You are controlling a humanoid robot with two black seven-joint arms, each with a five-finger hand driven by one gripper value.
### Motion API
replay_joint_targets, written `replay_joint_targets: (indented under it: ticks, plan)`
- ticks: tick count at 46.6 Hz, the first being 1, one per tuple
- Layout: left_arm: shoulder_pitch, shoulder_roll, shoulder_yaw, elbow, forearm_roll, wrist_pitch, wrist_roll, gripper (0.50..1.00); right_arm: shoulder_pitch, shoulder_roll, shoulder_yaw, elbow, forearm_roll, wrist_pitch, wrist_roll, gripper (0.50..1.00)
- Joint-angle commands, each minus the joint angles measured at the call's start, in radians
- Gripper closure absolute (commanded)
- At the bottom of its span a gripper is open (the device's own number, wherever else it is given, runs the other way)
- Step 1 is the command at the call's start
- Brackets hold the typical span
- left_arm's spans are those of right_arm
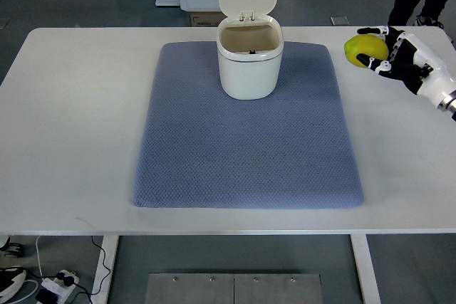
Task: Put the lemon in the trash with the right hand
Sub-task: 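Lift the lemon with the right hand, away from the mat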
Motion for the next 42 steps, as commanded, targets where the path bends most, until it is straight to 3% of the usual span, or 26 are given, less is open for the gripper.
replay_joint_targets:
  ticks: [1,11,29,42]
  plan:
    - [0.0,0.0,0.0,0.0,0.001,0.0,0.0,0.5,0.053,-0.004,-0.044,0.003,0.0,-0.009,-0.033,1.0]
    - [0.0,0.0,0.0,0.0,-0.001,0.0,0.0,0.5,0.202,-0.002,-0.191,0.006,0.001,-0.079,-0.099,1.0]
    - [0.0,0.0,0.0,0.0,0.001,0.0,0.0,0.5,0.477,0.01,-0.481,-0.008,0.11,-0.125,-0.171,1.0]
    - [0.0,0.0,0.0,0.0,0.001,0.0,0.0,0.5,0.589,0.079,-0.615,-0.036,0.122,-0.167,-0.24,1.0]
